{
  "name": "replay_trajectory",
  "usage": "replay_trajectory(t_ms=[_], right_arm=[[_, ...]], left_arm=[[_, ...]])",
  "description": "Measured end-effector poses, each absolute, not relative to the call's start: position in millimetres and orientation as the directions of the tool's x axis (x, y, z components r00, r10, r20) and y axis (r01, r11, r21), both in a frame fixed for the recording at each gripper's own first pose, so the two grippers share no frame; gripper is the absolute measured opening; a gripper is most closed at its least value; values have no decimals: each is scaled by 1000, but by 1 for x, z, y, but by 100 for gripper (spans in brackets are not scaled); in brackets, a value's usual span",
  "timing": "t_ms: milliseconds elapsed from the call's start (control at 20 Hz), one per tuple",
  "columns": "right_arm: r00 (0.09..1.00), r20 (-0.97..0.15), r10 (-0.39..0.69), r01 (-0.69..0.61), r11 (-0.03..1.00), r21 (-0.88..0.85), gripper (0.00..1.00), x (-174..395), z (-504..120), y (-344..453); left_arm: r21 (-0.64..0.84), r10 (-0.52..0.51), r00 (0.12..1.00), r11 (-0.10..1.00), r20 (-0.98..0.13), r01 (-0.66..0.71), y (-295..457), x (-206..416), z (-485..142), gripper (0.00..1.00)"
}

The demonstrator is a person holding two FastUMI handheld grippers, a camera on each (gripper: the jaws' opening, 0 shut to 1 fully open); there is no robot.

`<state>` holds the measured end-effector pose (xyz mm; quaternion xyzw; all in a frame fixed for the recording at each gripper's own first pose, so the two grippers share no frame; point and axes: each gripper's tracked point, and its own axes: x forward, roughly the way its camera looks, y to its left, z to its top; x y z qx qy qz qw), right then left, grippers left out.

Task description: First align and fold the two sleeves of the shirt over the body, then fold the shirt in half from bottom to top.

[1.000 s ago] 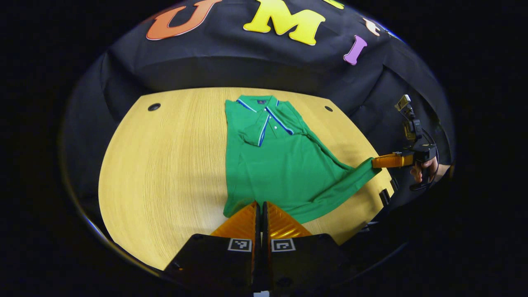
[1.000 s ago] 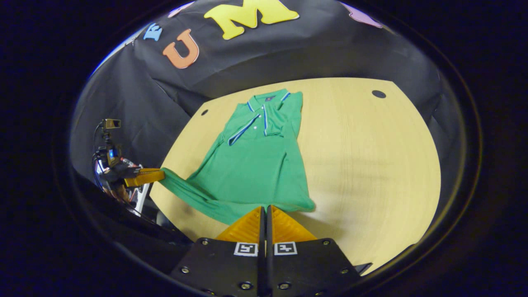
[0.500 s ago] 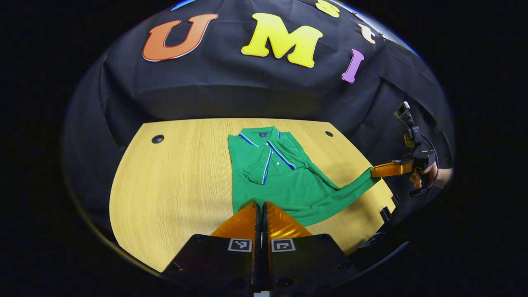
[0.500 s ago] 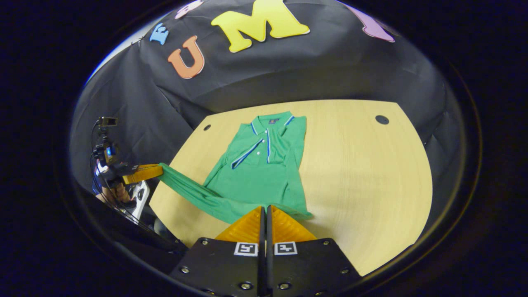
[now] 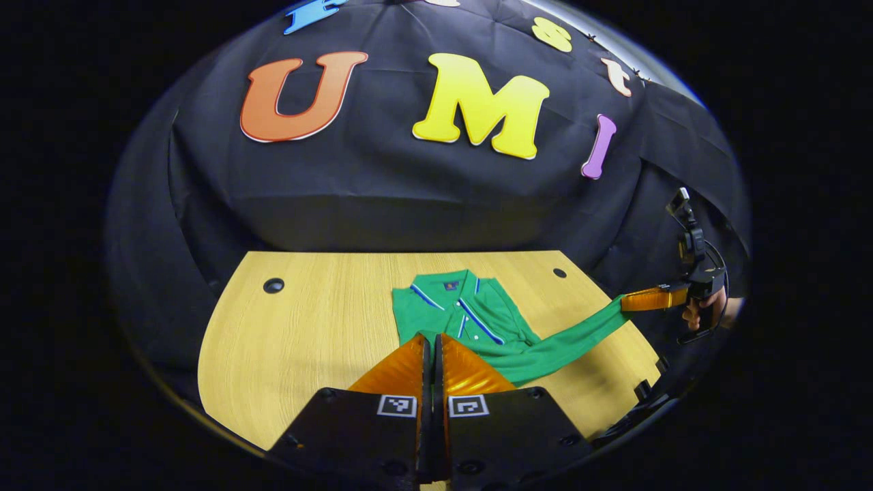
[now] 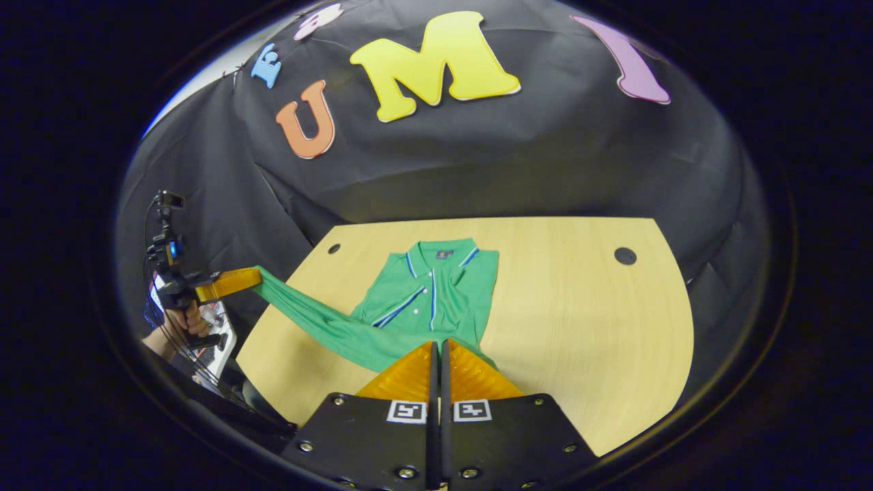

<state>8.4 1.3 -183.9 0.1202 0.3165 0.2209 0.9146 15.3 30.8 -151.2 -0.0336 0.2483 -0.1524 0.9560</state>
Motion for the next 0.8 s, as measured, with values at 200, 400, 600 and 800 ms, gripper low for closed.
replay_trajectory(t_ms=[200, 400, 600, 800], right_arm=[[736, -498, 459, -323, 884, 337, 0, 35, -164, 3], [765, -492, 415, -297, 906, 302, 0, 62, -156, -1], [787, -480, 388, -269, 915, 299, 0, 93, -147, -1], [802, -468, 371, -262, 923, 283, 0, 122, -141, 3]], left_arm=[[-125, -296, 856, 955, -423, 269, 32, 40, -133, 3], [-119, -287, 868, 958, -405, 262, 37, 66, -128, 3], [-138, -270, 883, 962, -385, 235, 40, 94, -120, 3], [-141, -261, 891, 964, -371, 224, 41, 122, -117, 3]])
